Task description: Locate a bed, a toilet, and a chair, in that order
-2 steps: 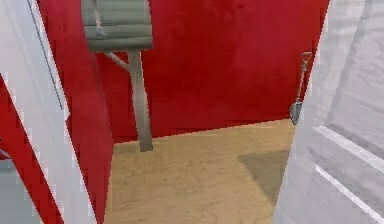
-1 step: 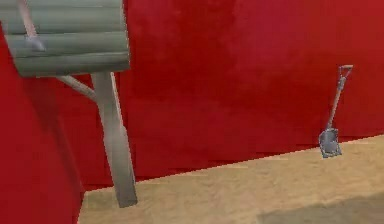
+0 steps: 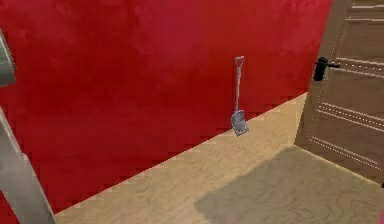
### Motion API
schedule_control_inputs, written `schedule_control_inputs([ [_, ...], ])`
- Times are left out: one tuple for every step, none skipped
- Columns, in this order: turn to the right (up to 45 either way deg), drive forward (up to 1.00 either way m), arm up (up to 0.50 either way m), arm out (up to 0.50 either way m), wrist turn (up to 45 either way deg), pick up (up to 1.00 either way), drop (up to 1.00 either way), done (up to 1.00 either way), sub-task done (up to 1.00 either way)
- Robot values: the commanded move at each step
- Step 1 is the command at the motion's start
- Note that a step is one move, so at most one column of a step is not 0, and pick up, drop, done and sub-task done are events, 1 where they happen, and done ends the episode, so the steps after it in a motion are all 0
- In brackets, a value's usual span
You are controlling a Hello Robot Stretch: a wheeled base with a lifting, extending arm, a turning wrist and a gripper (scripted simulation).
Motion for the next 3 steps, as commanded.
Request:
schedule_control_inputs([
  [0.0, 0.45, 0.00, 0.00, 0.0, 0.00, 0.00, 0.00, 0.00],
  [24.0, 0.00, 0.00, 0.00, 0.0, 0.00, 0.00, 0.00, 0.00],
  [0.0, 1.00, 0.00, 0.00, 0.0, 0.00, 0.00, 0.00, 0.00],
])
